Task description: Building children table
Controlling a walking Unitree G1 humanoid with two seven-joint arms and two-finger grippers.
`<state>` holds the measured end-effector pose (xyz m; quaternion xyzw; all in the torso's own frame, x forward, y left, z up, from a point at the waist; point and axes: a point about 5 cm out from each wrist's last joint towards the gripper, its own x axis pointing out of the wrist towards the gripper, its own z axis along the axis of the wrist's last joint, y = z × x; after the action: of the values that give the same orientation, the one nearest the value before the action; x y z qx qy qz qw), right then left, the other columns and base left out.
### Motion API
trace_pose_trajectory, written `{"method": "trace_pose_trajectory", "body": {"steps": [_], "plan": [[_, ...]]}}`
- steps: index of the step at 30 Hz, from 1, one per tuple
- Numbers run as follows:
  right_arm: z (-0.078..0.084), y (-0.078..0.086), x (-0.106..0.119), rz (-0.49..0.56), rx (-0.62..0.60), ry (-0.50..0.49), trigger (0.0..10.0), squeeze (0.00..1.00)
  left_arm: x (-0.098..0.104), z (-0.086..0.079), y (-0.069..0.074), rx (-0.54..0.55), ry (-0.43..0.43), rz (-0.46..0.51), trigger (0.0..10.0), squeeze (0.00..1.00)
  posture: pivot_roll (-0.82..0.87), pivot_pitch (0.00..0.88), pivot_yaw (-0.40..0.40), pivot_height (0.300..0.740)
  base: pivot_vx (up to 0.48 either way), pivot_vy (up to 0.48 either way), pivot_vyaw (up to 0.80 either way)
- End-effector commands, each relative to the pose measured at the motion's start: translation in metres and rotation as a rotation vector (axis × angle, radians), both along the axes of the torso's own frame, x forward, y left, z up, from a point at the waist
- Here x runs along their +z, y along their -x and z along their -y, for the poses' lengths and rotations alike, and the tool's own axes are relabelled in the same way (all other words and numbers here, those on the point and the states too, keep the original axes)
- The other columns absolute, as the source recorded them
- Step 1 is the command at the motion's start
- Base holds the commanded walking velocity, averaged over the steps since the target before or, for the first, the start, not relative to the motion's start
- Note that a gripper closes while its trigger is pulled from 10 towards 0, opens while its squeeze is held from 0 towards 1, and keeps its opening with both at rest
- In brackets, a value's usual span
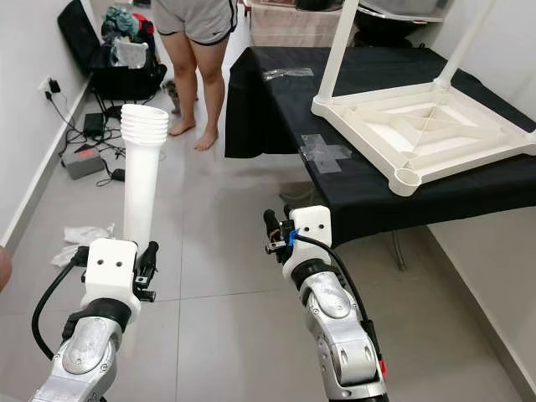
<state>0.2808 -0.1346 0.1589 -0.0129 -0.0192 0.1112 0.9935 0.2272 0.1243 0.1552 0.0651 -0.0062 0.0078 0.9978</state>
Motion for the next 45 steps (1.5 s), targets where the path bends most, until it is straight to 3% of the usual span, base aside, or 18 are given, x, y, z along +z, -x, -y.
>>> {"method": "trace_pose_trajectory", "body": {"steps": [1,8,9,10,11,20,21,26,37,45], "plan": [[0.005,0.000,-0.003,-0.015,-0.026,0.001,10.0,0.00,-0.001,0.001,-0.001,-0.001,0.013,-0.006,10.0,0.00,0.10,0.079,-0.101,0.740,0.000,0.000,0.00],[0.007,-0.004,-0.005,-0.034,-0.042,0.026,10.0,0.00,0.000,0.000,-0.002,0.000,0.008,-0.007,10.0,0.00,0.10,0.097,-0.098,0.740,0.000,0.000,0.68],[0.009,-0.004,-0.005,-0.031,-0.056,0.017,10.0,0.90,0.000,0.000,-0.003,0.001,0.007,-0.006,10.0,0.00,0.10,0.096,-0.095,0.740,0.000,0.000,0.00],[0.009,-0.004,-0.005,-0.031,-0.056,0.017,10.0,0.90,0.000,0.000,-0.003,0.001,0.007,-0.006,10.0,0.00,0.10,0.096,-0.095,0.740,0.000,0.000,0.00],[0.010,-0.004,-0.005,-0.026,-0.065,0.009,10.0,1.00,0.000,0.000,-0.003,0.001,0.007,-0.006,10.0,0.00,0.10,0.095,-0.093,0.740,0.000,0.000,0.00],[0.012,-0.003,-0.004,-0.011,-0.083,0.016,10.0,1.00,0.000,0.000,0.000,0.010,0.020,-0.008,10.0,0.00,0.10,0.086,-0.094,0.740,0.000,0.000,0.00],[0.011,-0.003,-0.003,-0.009,-0.072,0.015,10.0,0.00,0.000,-0.001,0.000,0.012,0.026,-0.008,10.0,0.00,0.10,0.084,-0.093,0.740,0.000,0.000,0.00],[0.010,-0.003,-0.002,-0.010,-0.067,0.011,10.0,0.00,0.000,-0.001,0.000,0.014,0.026,-0.008,10.0,0.00,0.10,0.083,-0.096,0.740,0.000,0.000,0.00],[0.014,-0.006,0.001,0.000,-0.064,-0.017,10.0,0.00,0.001,-0.013,-0.005,0.060,0.035,-0.013,10.0,0.00,0.10,0.077,-0.098,0.740,0.000,-0.390,0.00],[0.016,-0.007,0.004,0.014,-0.083,-0.015,10.0,0.00,0.007,-0.025,-0.011,0.098,0.027,0.009,10.0,0.00,0.11,0.078,-0.098,0.740,0.293,-0.375,0.00]]}}
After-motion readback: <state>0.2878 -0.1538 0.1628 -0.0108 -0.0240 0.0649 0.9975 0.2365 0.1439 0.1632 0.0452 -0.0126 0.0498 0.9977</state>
